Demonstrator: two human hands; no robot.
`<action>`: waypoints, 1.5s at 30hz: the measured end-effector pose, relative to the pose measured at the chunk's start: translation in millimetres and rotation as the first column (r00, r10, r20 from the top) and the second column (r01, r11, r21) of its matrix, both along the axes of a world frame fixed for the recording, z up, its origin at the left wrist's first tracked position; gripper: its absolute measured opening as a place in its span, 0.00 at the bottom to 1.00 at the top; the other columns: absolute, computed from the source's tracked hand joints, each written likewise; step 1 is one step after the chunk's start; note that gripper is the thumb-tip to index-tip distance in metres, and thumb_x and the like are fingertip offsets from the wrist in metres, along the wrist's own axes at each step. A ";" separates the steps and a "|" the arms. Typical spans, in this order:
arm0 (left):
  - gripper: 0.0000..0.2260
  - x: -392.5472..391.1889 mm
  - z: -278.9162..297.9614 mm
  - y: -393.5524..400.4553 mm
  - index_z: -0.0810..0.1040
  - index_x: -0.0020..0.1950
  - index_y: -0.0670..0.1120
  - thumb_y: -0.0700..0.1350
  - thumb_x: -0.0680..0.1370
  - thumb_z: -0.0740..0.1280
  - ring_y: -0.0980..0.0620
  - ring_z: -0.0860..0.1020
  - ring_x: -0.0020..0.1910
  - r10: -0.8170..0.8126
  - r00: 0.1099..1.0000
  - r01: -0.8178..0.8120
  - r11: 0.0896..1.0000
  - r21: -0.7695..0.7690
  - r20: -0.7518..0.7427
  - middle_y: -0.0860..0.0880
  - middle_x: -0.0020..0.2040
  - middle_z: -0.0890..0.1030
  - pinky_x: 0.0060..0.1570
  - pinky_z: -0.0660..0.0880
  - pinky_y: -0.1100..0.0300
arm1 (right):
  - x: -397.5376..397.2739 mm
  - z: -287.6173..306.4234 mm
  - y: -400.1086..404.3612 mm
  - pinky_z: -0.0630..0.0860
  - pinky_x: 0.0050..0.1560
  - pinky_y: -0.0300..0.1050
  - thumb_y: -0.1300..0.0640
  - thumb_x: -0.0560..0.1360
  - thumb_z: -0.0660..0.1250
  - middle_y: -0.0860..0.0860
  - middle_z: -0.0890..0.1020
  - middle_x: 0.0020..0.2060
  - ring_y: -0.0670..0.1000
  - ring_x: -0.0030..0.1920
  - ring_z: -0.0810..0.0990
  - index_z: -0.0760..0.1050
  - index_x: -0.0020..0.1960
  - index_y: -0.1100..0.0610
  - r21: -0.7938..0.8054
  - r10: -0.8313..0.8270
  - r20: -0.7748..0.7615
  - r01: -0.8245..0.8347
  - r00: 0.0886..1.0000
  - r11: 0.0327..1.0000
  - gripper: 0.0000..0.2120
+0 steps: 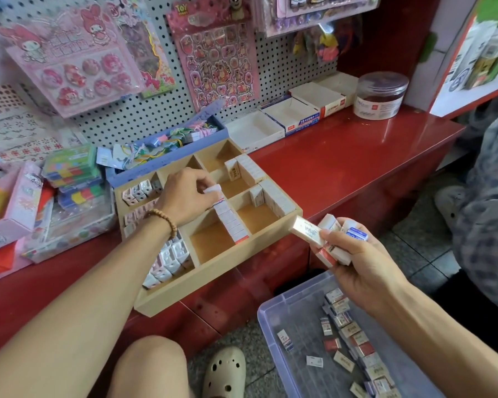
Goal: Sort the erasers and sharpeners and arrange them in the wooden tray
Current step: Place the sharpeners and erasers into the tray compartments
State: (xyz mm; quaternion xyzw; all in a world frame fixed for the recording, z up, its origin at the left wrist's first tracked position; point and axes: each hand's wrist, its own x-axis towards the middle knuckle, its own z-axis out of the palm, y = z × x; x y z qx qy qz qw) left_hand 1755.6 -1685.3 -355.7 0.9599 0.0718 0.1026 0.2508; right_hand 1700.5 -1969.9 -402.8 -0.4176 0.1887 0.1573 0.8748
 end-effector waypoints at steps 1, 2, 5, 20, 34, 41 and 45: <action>0.04 -0.3 -1.7 0.3 0.82 0.40 0.46 0.42 0.75 0.71 0.56 0.83 0.36 0.027 1.000 -0.026 0.993 -0.116 0.008 0.52 0.38 0.83 0.40 0.81 0.61 | -0.1 -0.2 0.0 0.84 0.44 0.46 0.69 0.71 0.71 0.63 0.84 0.50 0.56 0.45 0.86 0.75 0.58 0.61 0.001 0.001 0.001 -0.001 1.000 1.000 0.17; 0.06 -0.9 -3.2 1.7 0.81 0.40 0.45 0.41 0.77 0.69 0.55 0.84 0.35 0.057 0.998 -0.057 0.972 -0.228 -0.006 0.50 0.39 0.84 0.41 0.83 0.57 | -0.3 -0.4 -0.1 0.84 0.44 0.46 0.69 0.71 0.71 0.63 0.84 0.50 0.56 0.45 0.86 0.75 0.58 0.61 0.000 0.002 0.002 -0.002 1.000 1.000 0.17; 0.05 -0.9 -10.5 8.6 0.81 0.42 0.45 0.40 0.78 0.69 0.53 0.84 0.37 0.066 0.996 -0.081 0.957 -0.277 -0.062 0.48 0.39 0.82 0.45 0.83 0.52 | -1.4 0.4 1.4 0.84 0.44 0.46 0.68 0.69 0.72 0.63 0.84 0.49 0.56 0.46 0.87 0.74 0.58 0.61 0.002 0.013 0.005 -0.013 1.000 1.000 0.19; 0.05 -39.8 6.4 -116.6 0.83 0.49 0.46 0.45 0.75 0.73 0.52 0.83 0.34 -0.364 0.921 0.269 0.852 -0.450 -0.138 0.46 0.38 0.84 0.36 0.81 0.55 | 1.5 7.5 5.1 0.81 0.37 0.42 0.69 0.72 0.71 0.61 0.82 0.48 0.54 0.43 0.85 0.74 0.61 0.59 0.037 0.011 0.050 -0.013 0.999 0.999 0.19; 0.09 29.8 35.2 -45.1 0.79 0.42 0.51 0.41 0.70 0.77 0.53 0.80 0.42 -0.016 0.999 0.018 0.998 0.064 -0.031 0.53 0.39 0.80 0.45 0.80 0.56 | 7.8 8.7 2.9 0.84 0.44 0.46 0.69 0.71 0.71 0.63 0.82 0.51 0.56 0.45 0.85 0.74 0.59 0.61 0.095 -0.021 0.032 0.017 0.999 0.995 0.18; 0.10 71.4 14.3 -28.2 0.77 0.41 0.52 0.42 0.71 0.76 0.47 0.78 0.49 -0.018 0.996 0.043 0.959 0.279 -0.089 0.48 0.46 0.81 0.51 0.78 0.50 | 9.2 4.4 -3.9 0.82 0.40 0.44 0.68 0.70 0.71 0.62 0.82 0.48 0.55 0.44 0.85 0.74 0.59 0.61 0.084 -0.036 0.049 0.032 0.998 0.996 0.19; 0.10 85.4 5.9 -23.1 0.77 0.43 0.49 0.43 0.70 0.77 0.46 0.78 0.49 0.004 0.999 0.009 0.967 0.253 -0.052 0.47 0.46 0.81 0.52 0.78 0.50 | 11.5 -0.7 -8.7 0.82 0.40 0.44 0.69 0.72 0.71 0.59 0.83 0.45 0.56 0.46 0.85 0.74 0.58 0.62 0.078 -0.051 0.043 0.048 0.998 0.996 0.16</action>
